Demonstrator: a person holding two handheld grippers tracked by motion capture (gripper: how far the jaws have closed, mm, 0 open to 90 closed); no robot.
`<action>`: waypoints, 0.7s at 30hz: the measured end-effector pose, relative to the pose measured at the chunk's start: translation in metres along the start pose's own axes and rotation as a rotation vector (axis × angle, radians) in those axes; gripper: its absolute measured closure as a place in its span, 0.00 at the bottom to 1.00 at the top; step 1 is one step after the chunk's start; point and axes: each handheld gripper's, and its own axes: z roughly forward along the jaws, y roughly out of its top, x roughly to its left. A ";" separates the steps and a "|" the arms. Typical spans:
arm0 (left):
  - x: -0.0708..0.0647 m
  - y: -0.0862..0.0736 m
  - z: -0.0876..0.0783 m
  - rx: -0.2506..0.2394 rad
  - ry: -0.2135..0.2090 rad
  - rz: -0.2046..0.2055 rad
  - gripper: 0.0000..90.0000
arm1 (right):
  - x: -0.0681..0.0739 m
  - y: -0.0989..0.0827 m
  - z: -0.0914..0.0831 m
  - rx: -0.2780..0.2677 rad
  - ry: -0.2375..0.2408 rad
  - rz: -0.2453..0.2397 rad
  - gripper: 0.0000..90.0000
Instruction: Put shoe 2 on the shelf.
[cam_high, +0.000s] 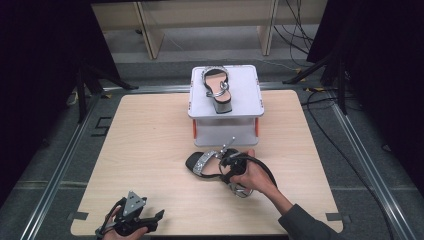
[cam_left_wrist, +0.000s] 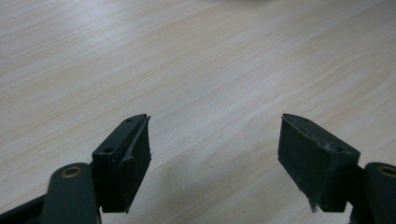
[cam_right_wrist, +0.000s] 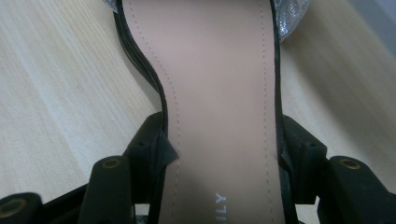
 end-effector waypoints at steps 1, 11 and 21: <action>0.000 0.000 0.000 -0.004 -0.001 -0.003 0.28 | 0.001 0.002 -0.004 -0.003 0.006 0.021 0.47; 0.001 0.000 0.001 0.022 0.019 0.025 0.28 | 0.004 0.033 -0.056 -0.109 0.043 -0.050 0.48; 0.001 0.000 0.000 0.011 0.018 0.021 0.28 | 0.003 0.077 -0.112 -0.196 0.079 -0.046 0.48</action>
